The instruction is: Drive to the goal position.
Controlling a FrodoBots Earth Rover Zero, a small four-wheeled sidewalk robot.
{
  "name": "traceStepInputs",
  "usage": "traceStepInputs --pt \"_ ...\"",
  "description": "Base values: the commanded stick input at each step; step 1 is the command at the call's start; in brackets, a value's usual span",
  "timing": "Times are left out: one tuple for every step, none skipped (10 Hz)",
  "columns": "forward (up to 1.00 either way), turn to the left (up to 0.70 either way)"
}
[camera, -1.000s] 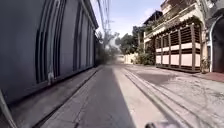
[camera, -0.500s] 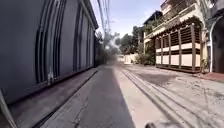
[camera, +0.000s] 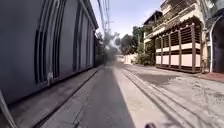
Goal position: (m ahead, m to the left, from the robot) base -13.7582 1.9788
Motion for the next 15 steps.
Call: traceStepInputs --pt "0.04 -0.45" --pt "0.04 -0.45" --pt "0.04 -0.44" --pt "0.03 -0.41" --pt "0.03 -0.4" --pt "0.03 -0.42" --pt "0.03 -0.44" --pt "0.03 -0.45" --pt "0.03 -0.45" --pt "0.03 -0.45" --pt "0.03 -0.45" --pt "0.03 -0.44" --pt "0.03 -0.43" --pt "0.03 -0.42" --pt "0.03 -0.42"
